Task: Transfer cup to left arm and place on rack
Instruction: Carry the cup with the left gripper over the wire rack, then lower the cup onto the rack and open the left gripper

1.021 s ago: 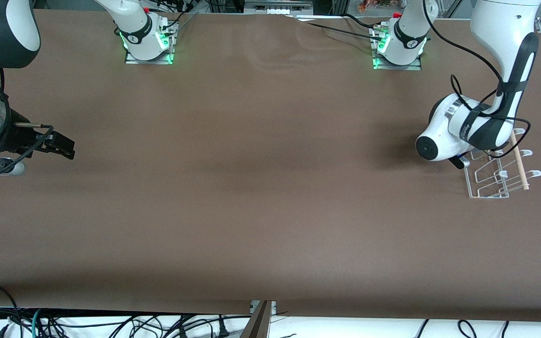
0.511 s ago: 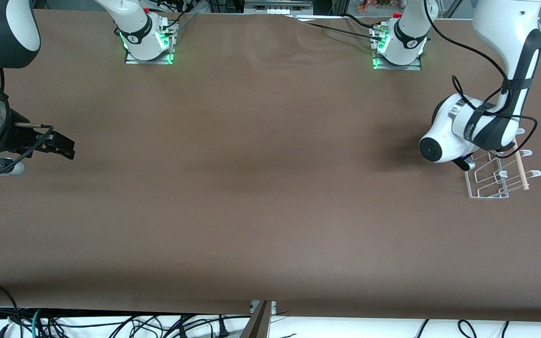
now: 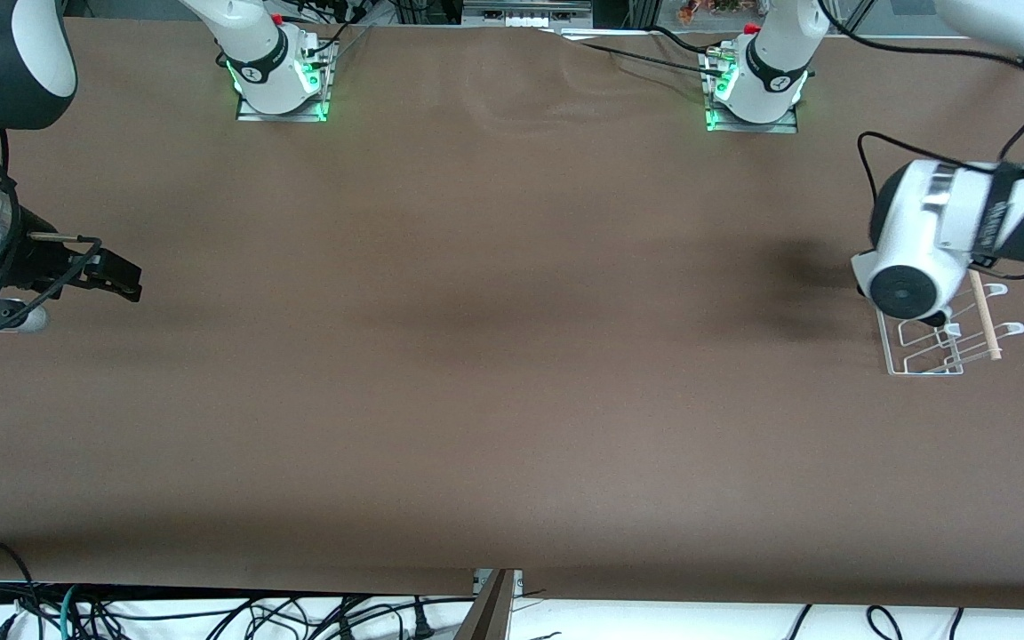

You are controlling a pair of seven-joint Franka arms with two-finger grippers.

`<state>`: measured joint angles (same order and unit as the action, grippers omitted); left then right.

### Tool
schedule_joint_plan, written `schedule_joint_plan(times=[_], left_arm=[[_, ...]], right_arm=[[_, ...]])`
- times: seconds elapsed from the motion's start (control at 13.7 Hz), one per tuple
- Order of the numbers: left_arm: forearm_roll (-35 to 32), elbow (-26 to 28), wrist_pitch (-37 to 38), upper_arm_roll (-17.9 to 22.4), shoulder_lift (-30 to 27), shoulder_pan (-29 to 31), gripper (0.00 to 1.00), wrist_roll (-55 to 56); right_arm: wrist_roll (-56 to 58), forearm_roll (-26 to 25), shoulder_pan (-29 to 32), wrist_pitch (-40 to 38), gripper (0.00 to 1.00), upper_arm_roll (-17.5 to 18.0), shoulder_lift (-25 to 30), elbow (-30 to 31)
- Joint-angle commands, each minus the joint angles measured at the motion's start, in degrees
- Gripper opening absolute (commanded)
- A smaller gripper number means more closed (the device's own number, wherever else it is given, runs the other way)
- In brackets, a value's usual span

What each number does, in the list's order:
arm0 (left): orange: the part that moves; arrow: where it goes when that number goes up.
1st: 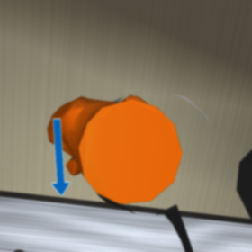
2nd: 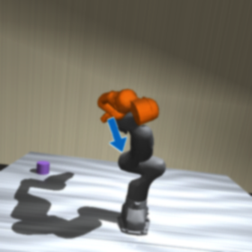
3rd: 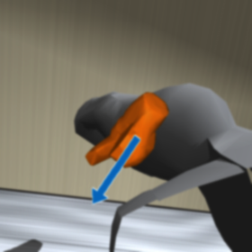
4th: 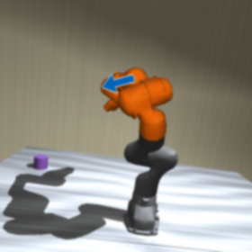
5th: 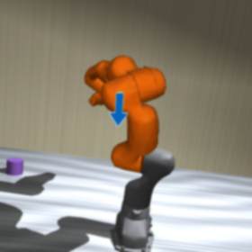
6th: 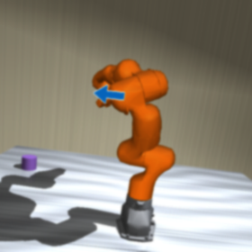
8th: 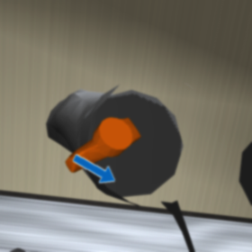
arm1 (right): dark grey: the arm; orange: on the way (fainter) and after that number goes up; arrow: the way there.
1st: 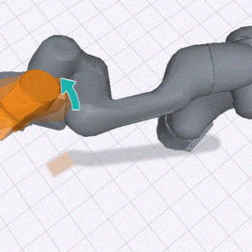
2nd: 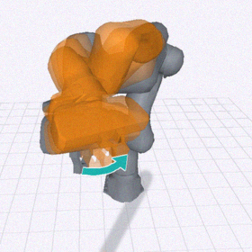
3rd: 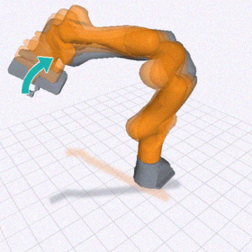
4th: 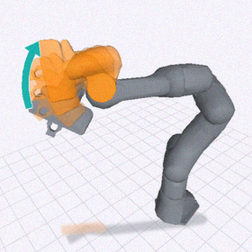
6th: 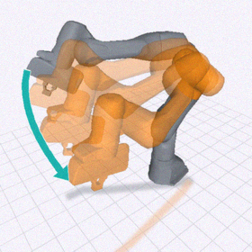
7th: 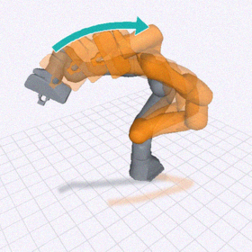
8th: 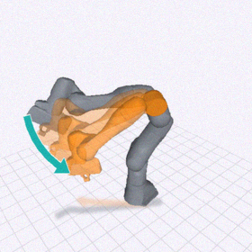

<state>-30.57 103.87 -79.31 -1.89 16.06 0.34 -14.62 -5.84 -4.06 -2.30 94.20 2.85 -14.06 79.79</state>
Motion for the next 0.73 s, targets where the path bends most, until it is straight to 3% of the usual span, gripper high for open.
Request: schedule_joint_plan(times=[0.0,0.22,0.36,0.58,0.66], left_arm=[[13.99,-9.63,3.28,-0.13,-0.84,3.25,1.00,0.81],[25.09,-14.83,2.15,-0.39,-3.57,3.44,1.00,5.37],[28.27,-17.82,-0.40,-0.75,-4.01,3.26,1.00,6.27],[29.60,-16.87,-4.96,-1.27,-7.34,1.69,1.00,5.74],[29.60,-13.90,-7.68,-1.19,-9.70,1.33,1.00,6.09]], right_arm=[[0.91,-0.25,0.46,-0.24,1.00,0.23,1.05,1.07],[0.91,-0.25,0.46,-0.24,1.00,0.23,1.05,1.07],[0.91,-0.25,0.46,-0.24,1.00,0.23,1.05,1.07],[1.00,-0.51,0.54,-0.24,1.00,0.23,1.05,1.07],[1.00,-0.60,0.55,-0.24,1.00,0.23,0.96,1.07]])
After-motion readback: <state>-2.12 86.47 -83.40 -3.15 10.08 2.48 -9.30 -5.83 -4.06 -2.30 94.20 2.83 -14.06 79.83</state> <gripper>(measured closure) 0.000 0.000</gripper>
